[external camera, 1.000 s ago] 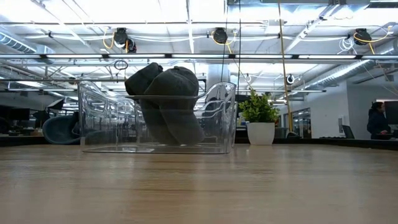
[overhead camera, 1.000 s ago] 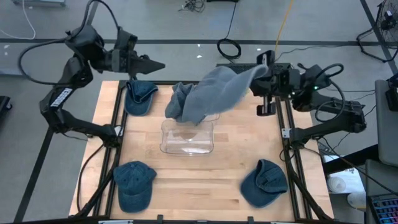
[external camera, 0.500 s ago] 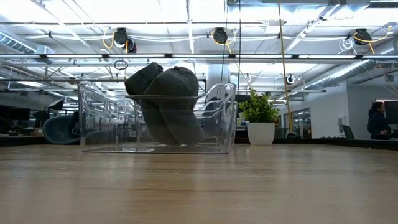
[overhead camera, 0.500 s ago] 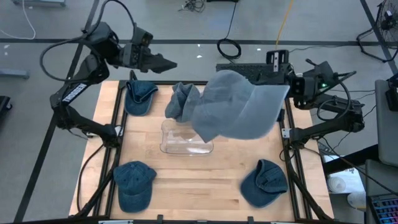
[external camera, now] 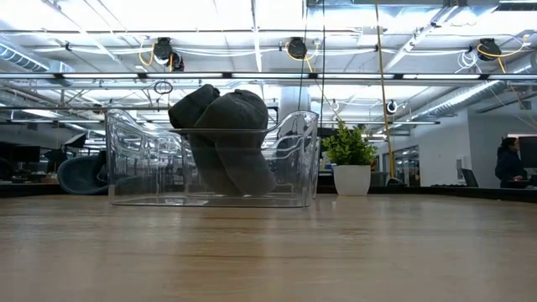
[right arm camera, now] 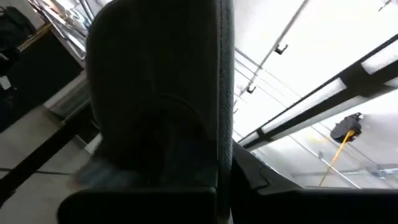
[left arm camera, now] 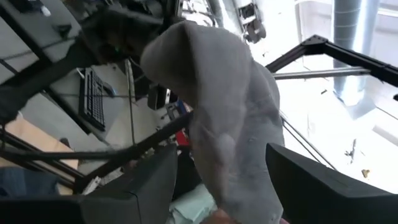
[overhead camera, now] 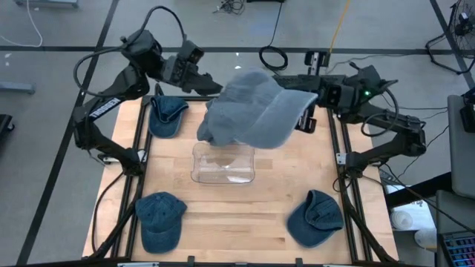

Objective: Pick & Place hat
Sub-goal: Put the gray cap into the top transparent bin

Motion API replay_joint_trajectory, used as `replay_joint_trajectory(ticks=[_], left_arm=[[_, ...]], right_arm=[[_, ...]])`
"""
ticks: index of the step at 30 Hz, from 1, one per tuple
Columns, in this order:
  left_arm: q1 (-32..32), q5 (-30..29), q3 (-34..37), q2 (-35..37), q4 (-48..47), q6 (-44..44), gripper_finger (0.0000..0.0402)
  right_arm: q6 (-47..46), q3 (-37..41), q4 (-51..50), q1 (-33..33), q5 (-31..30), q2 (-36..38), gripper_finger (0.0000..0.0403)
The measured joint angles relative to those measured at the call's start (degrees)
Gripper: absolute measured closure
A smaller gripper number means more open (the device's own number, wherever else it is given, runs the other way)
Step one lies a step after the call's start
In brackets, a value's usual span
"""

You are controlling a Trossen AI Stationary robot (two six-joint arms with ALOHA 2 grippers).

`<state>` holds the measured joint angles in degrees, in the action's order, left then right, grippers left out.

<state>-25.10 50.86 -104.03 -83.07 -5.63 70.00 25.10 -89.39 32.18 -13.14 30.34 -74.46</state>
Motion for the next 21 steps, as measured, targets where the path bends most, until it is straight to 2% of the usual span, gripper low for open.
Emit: replay_joint_trajectory(ticks=[14,17,21], left_arm=[[1.46,-0.17,0.00,-0.22,-0.08,-0.44,0.0160],[1.43,-0.34,0.00,-0.21,-0.07,-0.40,0.0197],[1.00,-0.30,0.00,-0.21,-0.09,-0.44,0.0285]], right_arm=[[-1.95,-3.69,-0.53,-2.61,1.68,-5.07,0.0403],[-3.29,-3.69,-0.84,-2.61,3.10,-5.15,0.0403],[-3.72,-3.69,-2.12,-2.59,4.41,-5.02,0.0403]])
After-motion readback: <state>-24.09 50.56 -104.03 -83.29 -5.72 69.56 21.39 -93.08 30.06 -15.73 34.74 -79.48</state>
